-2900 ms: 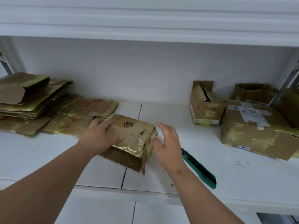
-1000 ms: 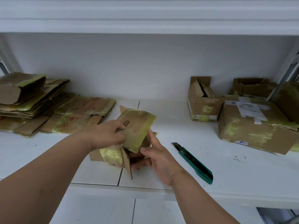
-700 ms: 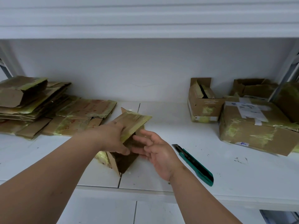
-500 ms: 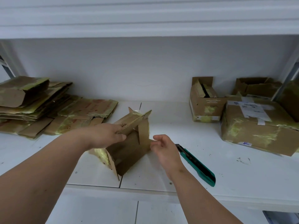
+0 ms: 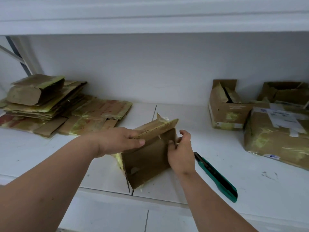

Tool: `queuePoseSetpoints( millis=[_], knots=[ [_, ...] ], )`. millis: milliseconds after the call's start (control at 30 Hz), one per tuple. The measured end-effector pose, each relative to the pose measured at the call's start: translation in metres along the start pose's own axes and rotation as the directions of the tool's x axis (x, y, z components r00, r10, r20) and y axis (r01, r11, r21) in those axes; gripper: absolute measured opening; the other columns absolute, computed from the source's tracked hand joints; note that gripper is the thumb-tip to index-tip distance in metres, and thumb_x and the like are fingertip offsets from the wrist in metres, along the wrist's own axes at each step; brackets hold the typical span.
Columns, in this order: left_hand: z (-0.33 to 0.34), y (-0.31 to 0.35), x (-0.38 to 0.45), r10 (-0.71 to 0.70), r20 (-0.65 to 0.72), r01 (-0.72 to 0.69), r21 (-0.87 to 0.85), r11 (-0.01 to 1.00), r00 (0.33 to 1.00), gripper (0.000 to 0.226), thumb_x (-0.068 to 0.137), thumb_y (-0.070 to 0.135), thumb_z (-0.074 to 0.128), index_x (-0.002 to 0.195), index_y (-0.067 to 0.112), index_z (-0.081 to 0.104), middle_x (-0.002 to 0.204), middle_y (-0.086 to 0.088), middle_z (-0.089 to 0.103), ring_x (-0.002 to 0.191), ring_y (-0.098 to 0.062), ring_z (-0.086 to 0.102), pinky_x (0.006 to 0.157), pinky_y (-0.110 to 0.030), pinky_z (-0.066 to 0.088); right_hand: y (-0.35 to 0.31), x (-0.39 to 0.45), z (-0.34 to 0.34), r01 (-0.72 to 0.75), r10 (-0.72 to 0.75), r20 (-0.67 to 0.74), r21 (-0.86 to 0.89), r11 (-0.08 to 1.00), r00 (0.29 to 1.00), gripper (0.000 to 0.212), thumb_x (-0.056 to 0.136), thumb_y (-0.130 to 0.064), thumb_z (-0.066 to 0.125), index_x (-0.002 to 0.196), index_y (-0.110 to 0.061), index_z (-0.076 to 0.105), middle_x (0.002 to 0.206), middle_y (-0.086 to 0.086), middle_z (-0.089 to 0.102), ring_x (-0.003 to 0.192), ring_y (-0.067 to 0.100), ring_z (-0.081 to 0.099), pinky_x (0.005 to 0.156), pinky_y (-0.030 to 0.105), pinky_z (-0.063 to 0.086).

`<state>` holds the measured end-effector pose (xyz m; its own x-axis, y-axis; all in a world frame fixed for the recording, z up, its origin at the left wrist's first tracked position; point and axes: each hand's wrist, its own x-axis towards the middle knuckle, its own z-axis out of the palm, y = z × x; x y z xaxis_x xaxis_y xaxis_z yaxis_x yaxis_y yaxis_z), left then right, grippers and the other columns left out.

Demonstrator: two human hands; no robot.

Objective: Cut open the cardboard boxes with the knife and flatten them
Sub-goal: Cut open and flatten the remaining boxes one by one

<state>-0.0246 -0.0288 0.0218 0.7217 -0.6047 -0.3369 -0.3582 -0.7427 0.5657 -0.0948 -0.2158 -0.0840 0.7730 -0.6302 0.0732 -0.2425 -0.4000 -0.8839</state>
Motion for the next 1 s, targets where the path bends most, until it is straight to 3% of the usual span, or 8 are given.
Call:
queuePoseSetpoints(
  millis=[167, 300, 367, 433, 567, 667, 867, 1000],
  knots=[
    [0.001, 0.008, 0.003, 0.038, -0.022, -0.038, 0.01, 0.999, 0.999, 0.037, 0.092, 0.057, 0.051, 0.121, 0.038, 0.063, 0.098, 0.043, 0.049, 0.105, -0.001, 0.051, 0.092, -0.025, 0.038, 0.005, 0.014, -0.021, -0.243, 0.249, 0.034, 0.377, 0.894, 0.968, 0.041, 0.098, -0.027, 0.059, 0.135, -0.023, 0.042, 0.109, 0.002, 0.064, 0.104, 0.026, 0.063, 0.096, 0.041, 0.051],
    [0.012, 0.017, 0.015, 0.124, -0.038, -0.113, 0.217, 0.97, 0.992, 0.043, 0.095, 0.059, 0.043, 0.117, 0.029, 0.065, 0.146, 0.034, 0.031, 0.117, 0.001, 0.043, 0.091, -0.022, 0.028, 0.012, 0.015, -0.023, -0.25, 0.262, 0.018, 0.365, 0.897, 0.965, 0.032, 0.099, -0.029, 0.057, 0.128, -0.021, 0.048, 0.102, 0.003, 0.065, 0.093, 0.02, 0.063, 0.082, 0.035, 0.051],
    [0.018, 0.019, 0.02, 0.165, -0.033, -0.147, 0.312, 0.938, 0.986, 0.045, 0.097, 0.055, 0.039, 0.128, 0.031, 0.06, 0.15, 0.032, 0.024, 0.128, 0.001, 0.037, 0.1, -0.022, 0.022, 0.015, 0.015, -0.027, -0.22, 0.233, -0.004, 0.309, 0.925, 0.973, 0.024, 0.1, -0.027, 0.052, 0.123, -0.018, 0.052, 0.09, -0.001, 0.062, 0.08, 0.014, 0.058, 0.067, 0.03, 0.044],
    [0.023, 0.018, 0.026, 0.209, -0.022, -0.19, 0.328, 0.925, 0.978, 0.05, 0.098, 0.055, 0.038, 0.141, 0.033, 0.049, 0.157, 0.024, 0.02, 0.143, 0.0, 0.022, 0.119, -0.039, 0.013, 0.018, 0.015, -0.033, -0.18, 0.192, -0.047, 0.195, 0.964, 0.98, 0.023, 0.101, -0.023, 0.047, 0.121, -0.016, 0.055, 0.081, -0.005, 0.06, 0.074, 0.011, 0.055, 0.063, 0.029, 0.041],
    [0.033, 0.015, 0.038, 0.23, -0.002, -0.209, 0.404, 0.89, 0.973, 0.055, 0.1, 0.053, 0.036, 0.152, 0.038, 0.025, 0.161, 0.018, 0.01, 0.148, -0.001, -0.001, 0.121, -0.048, -0.005, 0.024, 0.012, -0.047, -0.113, 0.1, -0.11, -0.121, 0.986, 0.989, 0.034, 0.095, -0.016, 0.044, 0.128, -0.02, 0.053, 0.085, -0.003, 0.066, 0.088, 0.026, 0.062, 0.083, 0.036, 0.049],
    [0.042, 0.013, 0.043, 0.257, 0.003, -0.232, 0.437, 0.869, 0.966, 0.061, 0.099, 0.055, 0.039, 0.153, 0.04, 0.016, 0.162, 0.016, 0.003, 0.148, -0.004, -0.01, 0.119, -0.049, -0.012, 0.031, 0.01, -0.052, -0.084, 0.068, -0.097, -0.172, 0.981, 0.993, 0.031, 0.095, -0.019, 0.047, 0.125, -0.02, 0.055, 0.091, -0.005, 0.064, 0.097, 0.028, 0.063, 0.094, 0.041, 0.048],
    [0.037, 0.017, 0.039, 0.244, -0.013, -0.226, 0.332, 0.916, 0.97, 0.053, 0.103, 0.041, 0.041, 0.152, 0.039, 0.022, 0.161, 0.019, 0.008, 0.146, 0.003, -0.005, 0.119, -0.039, -0.012, 0.025, 0.017, -0.05, -0.029, 0.028, 0.015, 0.037, 0.999, 0.999, 0.033, 0.092, -0.029, 0.063, 0.125, -0.03, 0.059, 0.105, -0.007, 0.069, 0.097, 0.016, 0.065, 0.089, 0.033, 0.053],
    [0.024, 0.027, 0.027, 0.194, 0.025, -0.191, 0.342, 0.92, 0.981, 0.056, 0.103, 0.023, 0.044, 0.153, 0.035, 0.02, 0.147, 0.031, 0.007, 0.125, 0.013, -0.002, 0.115, -0.024, -0.005, 0.019, 0.028, -0.064, -0.221, 0.197, 0.1, 0.432, 0.874, 0.975, 0.021, 0.076, -0.016, 0.067, 0.093, -0.022, 0.078, 0.091, 0.006, 0.075, 0.082, 0.026, 0.07, 0.076, 0.042, 0.058]
  ],
)
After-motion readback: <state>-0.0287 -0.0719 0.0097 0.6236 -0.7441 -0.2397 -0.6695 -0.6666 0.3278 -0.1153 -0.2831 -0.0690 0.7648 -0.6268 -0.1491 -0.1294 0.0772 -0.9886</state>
